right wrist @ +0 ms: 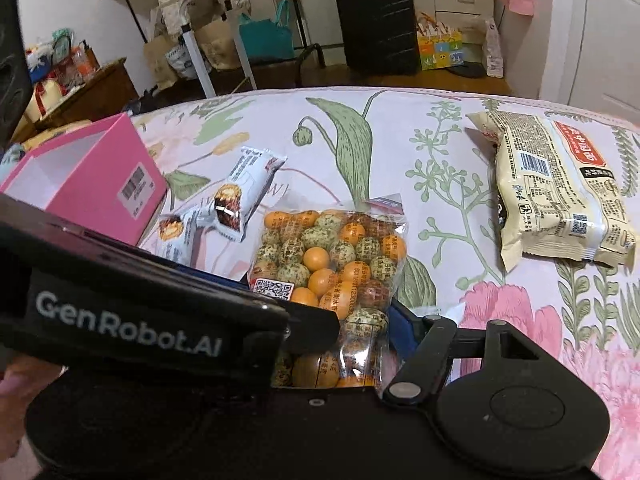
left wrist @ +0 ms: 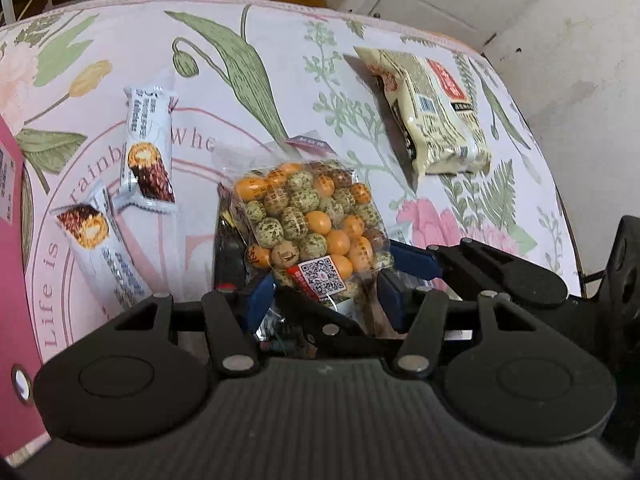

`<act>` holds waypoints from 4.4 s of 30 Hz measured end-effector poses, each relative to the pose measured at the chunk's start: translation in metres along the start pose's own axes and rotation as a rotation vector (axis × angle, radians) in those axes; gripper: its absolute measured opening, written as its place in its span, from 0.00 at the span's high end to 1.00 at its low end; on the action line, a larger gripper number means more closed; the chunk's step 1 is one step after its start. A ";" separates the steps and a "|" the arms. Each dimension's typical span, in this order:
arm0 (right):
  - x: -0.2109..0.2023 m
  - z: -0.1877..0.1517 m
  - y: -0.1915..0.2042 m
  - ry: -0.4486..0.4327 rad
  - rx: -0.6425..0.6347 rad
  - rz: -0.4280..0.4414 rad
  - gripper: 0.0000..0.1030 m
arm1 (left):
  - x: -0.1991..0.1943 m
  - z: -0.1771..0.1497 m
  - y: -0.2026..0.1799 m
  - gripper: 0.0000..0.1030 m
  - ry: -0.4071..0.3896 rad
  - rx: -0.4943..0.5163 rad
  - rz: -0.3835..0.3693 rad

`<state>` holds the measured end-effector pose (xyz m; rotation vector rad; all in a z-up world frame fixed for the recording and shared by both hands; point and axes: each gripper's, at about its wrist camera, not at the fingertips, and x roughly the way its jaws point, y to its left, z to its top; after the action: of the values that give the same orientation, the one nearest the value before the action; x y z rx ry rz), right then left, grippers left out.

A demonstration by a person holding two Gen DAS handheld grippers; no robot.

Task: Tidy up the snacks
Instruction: 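Grasp the second coated-peanut bag by its QR-label end with the left gripper, then lift and carry the peanut bag with the left gripper into the box, then open the left gripper to drop the peanut bag into the box, then move both grippers from the box toward the white wafer bars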

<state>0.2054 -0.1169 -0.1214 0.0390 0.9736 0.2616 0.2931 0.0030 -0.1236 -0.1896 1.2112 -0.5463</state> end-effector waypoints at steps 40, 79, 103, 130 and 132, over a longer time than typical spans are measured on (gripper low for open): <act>-0.055 -0.018 0.017 0.166 0.054 0.058 0.28 | -0.041 -0.042 -0.028 0.43 0.027 -0.003 0.076; -0.018 0.111 0.248 -0.022 -0.717 0.341 0.29 | -0.220 -0.045 0.171 0.34 -0.305 -0.449 0.167; -0.015 0.097 0.254 -0.132 -0.863 0.269 0.21 | -0.214 -0.063 0.215 0.34 -0.377 -0.538 0.215; -0.139 0.030 0.021 -0.209 -0.145 0.092 0.21 | -0.170 -0.046 0.015 0.37 -0.206 0.027 0.181; -0.132 0.022 0.011 -0.213 -0.132 0.067 0.20 | -0.150 -0.043 0.003 0.38 -0.199 0.065 0.222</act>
<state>0.1503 -0.1356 -0.0002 -0.0208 0.7426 0.3753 0.2177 0.0856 -0.0153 -0.0510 1.0045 -0.3631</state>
